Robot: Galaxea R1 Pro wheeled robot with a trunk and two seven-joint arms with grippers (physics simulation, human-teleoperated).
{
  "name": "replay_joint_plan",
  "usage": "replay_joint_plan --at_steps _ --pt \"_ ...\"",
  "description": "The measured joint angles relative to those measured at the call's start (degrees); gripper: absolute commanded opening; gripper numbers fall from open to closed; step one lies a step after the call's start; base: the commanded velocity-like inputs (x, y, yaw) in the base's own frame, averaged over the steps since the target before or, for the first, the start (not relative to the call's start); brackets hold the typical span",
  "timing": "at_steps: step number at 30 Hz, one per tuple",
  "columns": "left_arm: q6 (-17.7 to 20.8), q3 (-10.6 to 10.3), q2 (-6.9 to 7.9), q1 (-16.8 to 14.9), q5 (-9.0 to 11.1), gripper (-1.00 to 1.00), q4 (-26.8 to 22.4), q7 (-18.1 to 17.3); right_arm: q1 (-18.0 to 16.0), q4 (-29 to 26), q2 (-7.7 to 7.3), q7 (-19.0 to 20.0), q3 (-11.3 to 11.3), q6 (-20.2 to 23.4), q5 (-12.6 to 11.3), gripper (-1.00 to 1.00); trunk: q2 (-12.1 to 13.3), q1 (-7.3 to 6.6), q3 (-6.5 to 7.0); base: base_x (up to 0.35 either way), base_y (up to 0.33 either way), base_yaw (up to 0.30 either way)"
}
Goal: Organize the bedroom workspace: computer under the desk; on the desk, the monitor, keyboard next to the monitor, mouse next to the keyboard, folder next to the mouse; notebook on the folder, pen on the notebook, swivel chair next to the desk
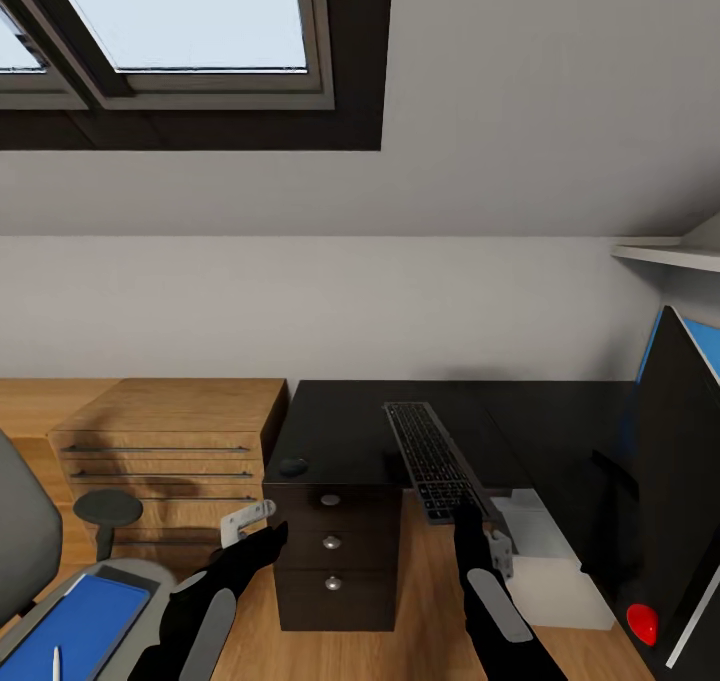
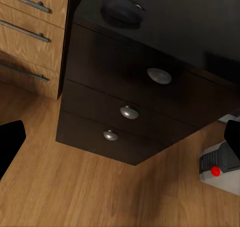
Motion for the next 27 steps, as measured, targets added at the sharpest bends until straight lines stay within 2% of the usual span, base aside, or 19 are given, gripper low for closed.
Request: replay_joint_plan --at_steps 15,21,27 --pt "0.0 0.0 0.0 0.0 -0.06 1.0 0.03 0.06 0.0 -0.14 -0.09 1.19 -0.17 -0.05 -0.02 -1.0 0.0 0.0 0.0 0.002 0.0 0.0" --pt "0.0 0.0 0.0 0.0 -0.02 1.0 0.08 0.16 0.02 -0.15 -0.28 1.24 -0.47 -0.1 0.15 -1.0 -0.01 -0.02 0.0 0.179 0.0 0.0" --pt "0.0 0.0 0.0 0.0 0.0 1.0 0.09 0.26 0.01 0.0 -0.75 0.91 -0.69 -0.7 0.52 -1.0 0.0 0.0 0.0 0.023 0.0 0.0"
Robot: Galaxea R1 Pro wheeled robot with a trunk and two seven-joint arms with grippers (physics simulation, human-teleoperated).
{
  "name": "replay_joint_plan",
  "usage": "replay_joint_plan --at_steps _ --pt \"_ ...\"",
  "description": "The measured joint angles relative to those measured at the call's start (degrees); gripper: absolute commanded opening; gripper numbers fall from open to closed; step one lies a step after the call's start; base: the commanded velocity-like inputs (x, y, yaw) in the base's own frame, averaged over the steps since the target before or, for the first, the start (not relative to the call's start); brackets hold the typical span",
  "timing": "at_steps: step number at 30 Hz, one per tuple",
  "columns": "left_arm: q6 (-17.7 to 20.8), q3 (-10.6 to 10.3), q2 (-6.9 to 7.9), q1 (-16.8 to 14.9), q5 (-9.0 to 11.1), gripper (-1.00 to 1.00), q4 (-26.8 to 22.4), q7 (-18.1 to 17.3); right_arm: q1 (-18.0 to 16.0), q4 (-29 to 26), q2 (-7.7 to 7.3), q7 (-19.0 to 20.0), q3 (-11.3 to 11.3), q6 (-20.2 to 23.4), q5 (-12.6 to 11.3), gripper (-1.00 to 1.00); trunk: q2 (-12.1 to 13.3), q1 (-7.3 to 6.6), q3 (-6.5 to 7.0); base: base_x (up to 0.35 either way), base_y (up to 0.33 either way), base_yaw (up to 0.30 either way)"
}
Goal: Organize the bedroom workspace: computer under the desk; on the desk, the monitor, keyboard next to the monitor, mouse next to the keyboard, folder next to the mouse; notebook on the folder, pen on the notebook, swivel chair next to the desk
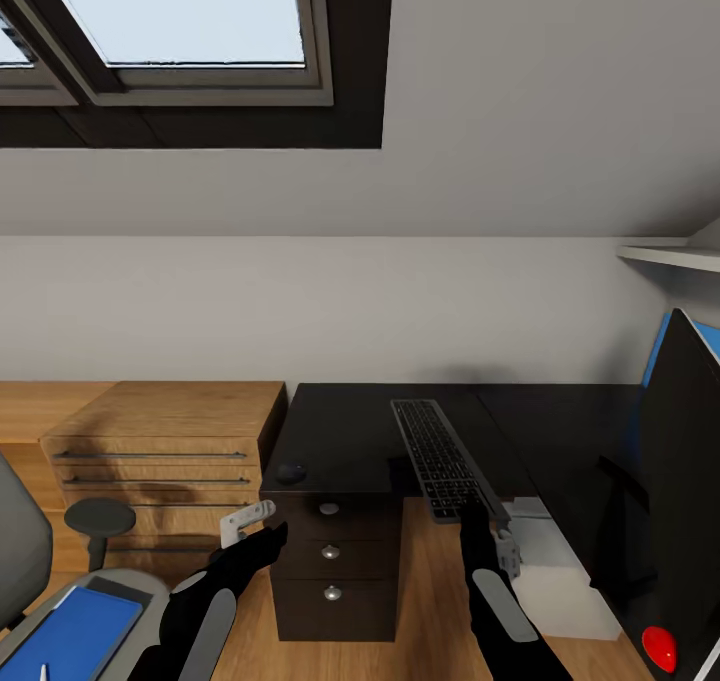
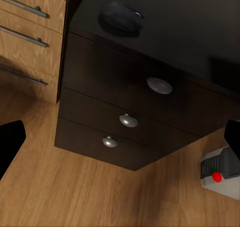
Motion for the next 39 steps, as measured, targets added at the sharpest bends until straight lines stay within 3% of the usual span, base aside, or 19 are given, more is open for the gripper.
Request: replay_joint_plan --at_steps 14,19,27,39 --pt "-0.02 0.1 0.01 0.0 0.06 1.0 -0.02 0.0 -0.02 0.09 -0.55 -0.13 -0.13 -2.21 -0.05 -1.0 0.0 -0.02 0.0 0.192 -0.111 0.0" --pt "0.06 0.35 0.0 0.0 2.89 1.0 -1.64 0.3 -0.05 0.24 -0.89 -0.13 -0.11 -2.32 -0.01 -1.0 0.0 0.0 0.0 0.037 -0.047 0.0" --pt "0.14 0.11 -0.09 0.0 4.68 1.0 -2.69 7.13 -0.05 0.37 -0.92 -0.17 -0.01 -2.86 -0.06 -1.0 -3.2 1.75 -1.43 0.003 -0.003 0.0" --pt "0.31 0.09 -0.09 0.0 5.54 1.0 -2.64 7.28 -0.05 0.38 -0.88 -0.23 0.06 -2.87 -0.09 -1.0 -8.01 4.39 -3.59 0.0 0.0 0.0"
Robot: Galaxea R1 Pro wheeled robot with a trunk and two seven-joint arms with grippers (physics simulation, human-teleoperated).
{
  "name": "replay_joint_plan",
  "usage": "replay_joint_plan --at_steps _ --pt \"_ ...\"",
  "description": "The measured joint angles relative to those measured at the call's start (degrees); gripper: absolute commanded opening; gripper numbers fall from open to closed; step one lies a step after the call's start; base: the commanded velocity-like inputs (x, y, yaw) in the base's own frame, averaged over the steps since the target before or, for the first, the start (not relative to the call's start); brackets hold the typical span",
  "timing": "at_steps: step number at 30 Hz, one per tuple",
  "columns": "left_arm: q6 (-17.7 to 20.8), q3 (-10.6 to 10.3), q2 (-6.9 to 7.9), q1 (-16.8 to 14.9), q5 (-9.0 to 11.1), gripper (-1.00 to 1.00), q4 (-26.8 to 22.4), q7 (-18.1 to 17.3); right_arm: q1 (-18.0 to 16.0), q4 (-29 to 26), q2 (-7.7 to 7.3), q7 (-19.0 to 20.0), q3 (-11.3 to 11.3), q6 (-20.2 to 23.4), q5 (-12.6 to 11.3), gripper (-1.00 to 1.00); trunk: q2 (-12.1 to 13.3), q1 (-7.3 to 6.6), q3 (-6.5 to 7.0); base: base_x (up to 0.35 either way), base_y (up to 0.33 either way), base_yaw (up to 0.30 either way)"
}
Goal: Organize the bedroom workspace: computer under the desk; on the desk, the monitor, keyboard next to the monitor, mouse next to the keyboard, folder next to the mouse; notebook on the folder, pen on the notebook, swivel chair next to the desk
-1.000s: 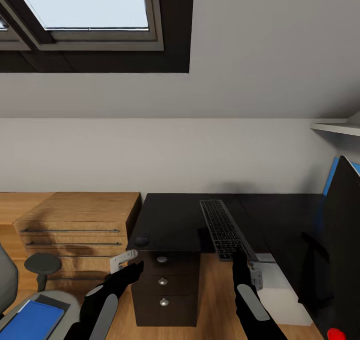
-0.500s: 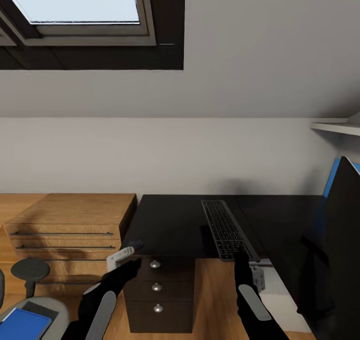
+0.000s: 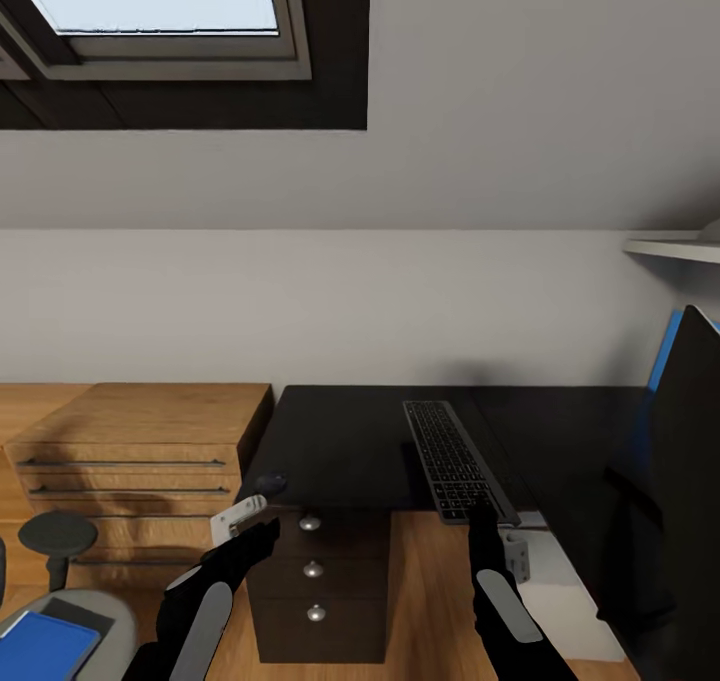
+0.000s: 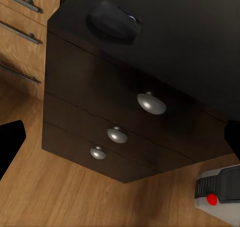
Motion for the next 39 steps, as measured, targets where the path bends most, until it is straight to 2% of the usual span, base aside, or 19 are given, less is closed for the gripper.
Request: replay_joint_plan --at_steps 6,12,25,33,39 --pt "0.02 0.0 0.0 0.0 0.16 1.0 0.02 0.0 0.0 -0.01 0.03 -0.01 0.04 0.0 0.01 -1.0 -2.41 1.32 -1.08 0.0 0.0 0.0" --pt "0.09 0.03 0.07 0.0 1.97 1.0 0.03 0.08 0.0 -0.01 -0.02 -0.01 0.03 0.0 0.03 -1.0 -4.82 2.64 -2.16 0.0 0.0 0.0" --pt "0.19 -0.01 0.09 0.0 2.2 1.0 0.07 0.08 0.0 -0.01 -0.04 -0.01 0.03 0.0 0.02 -1.0 -10.03 5.49 -4.49 0.0 0.0 0.0" --pt "0.19 -0.06 0.17 0.0 2.15 1.0 0.23 -0.18 0.0 -0.03 -0.04 0.0 0.1 -0.01 0.1 -1.0 -10.05 5.49 -4.5 0.018 0.0 0.0" --pt "0.19 -0.1 0.18 0.0 2.12 1.0 0.27 -0.26 0.0 -0.02 0.01 -0.01 0.11 -0.13 0.07 -1.0 -10.05 5.47 -4.5 0.223 0.0 0.0"
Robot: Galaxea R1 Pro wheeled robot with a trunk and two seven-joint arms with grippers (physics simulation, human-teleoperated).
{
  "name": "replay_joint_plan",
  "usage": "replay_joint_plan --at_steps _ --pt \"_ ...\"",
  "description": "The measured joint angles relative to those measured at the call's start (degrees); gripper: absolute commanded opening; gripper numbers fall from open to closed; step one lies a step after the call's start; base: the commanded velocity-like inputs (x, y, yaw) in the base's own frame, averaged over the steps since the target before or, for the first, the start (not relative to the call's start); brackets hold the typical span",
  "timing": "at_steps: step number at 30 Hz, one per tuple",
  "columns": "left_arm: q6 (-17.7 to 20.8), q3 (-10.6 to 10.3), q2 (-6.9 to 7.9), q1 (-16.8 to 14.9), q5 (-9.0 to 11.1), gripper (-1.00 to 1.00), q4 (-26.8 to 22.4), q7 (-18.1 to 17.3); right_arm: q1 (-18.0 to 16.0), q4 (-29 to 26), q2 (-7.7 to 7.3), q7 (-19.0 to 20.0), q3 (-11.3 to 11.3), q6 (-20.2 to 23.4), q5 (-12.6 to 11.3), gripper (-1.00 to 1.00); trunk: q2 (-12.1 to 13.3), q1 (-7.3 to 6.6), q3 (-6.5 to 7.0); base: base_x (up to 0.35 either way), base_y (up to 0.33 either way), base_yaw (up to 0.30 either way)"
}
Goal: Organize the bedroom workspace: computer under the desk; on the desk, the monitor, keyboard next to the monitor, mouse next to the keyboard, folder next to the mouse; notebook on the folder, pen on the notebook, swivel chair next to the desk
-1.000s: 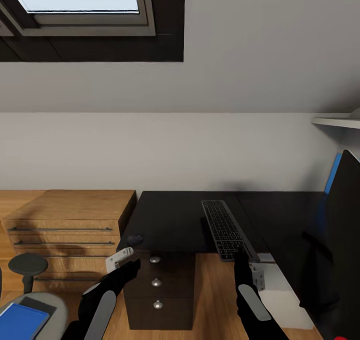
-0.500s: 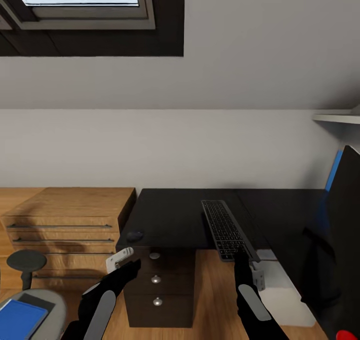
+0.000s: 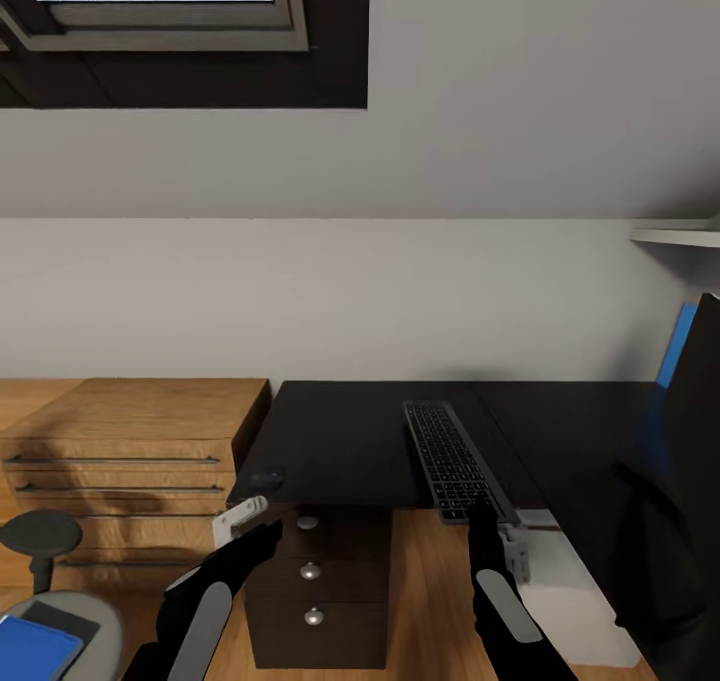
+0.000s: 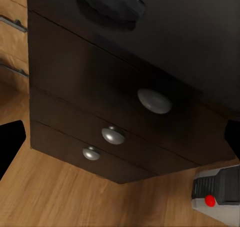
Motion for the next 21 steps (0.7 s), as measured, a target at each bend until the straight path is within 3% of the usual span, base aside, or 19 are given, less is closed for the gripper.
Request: replay_joint_plan --at_steps 6,16,21 --pt "0.0 -0.08 -0.06 0.0 0.02 1.0 0.0 -0.01 0.0 0.0 -0.05 0.0 0.01 -0.05 0.02 -1.0 0.0 0.02 0.0 0.049 0.0 0.0" --pt "0.0 -0.82 -0.09 0.0 0.04 1.0 0.0 0.08 0.0 0.06 -0.05 0.0 0.01 -0.05 -0.05 -1.0 -3.99 2.22 -1.79 0.002 0.0 0.0" --pt "0.0 -0.8 -0.09 0.0 0.14 1.0 0.0 0.08 0.0 0.08 -0.05 0.0 0.01 -0.05 0.02 -1.0 -4.01 2.22 -1.8 0.0 0.0 0.0"
